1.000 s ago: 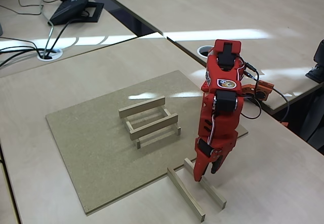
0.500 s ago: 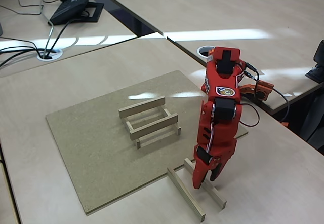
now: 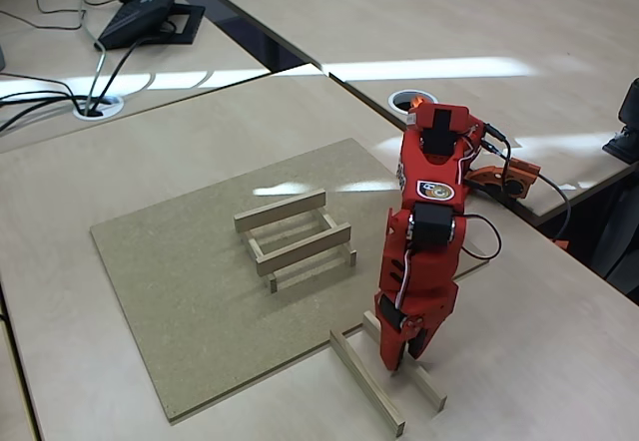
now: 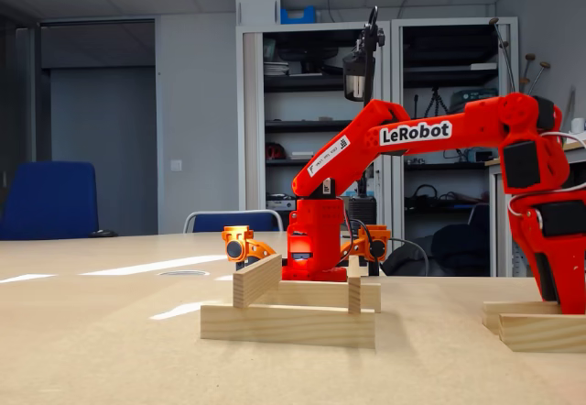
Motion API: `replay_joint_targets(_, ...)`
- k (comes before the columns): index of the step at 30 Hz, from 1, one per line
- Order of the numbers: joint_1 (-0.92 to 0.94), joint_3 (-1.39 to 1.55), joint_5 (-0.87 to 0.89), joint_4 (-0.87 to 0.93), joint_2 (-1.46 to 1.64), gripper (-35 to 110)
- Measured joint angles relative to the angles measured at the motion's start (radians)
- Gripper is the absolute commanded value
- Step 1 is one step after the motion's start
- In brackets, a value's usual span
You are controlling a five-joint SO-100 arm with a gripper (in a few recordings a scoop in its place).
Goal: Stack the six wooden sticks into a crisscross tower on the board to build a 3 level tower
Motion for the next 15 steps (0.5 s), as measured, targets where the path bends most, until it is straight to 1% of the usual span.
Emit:
replay_joint_targets(2,-0.006,0.0,0.0,0.005,0.0,0)
replay_joint_targets(6,0.008,-0.009,0.002,0.008,0.0,0)
replay_joint_targets(12,0.003,-0.02,0.014,0.055,0.012,0)
replay_joint_targets(15,0.006,-0.02,0.029,0.112,0.069,0)
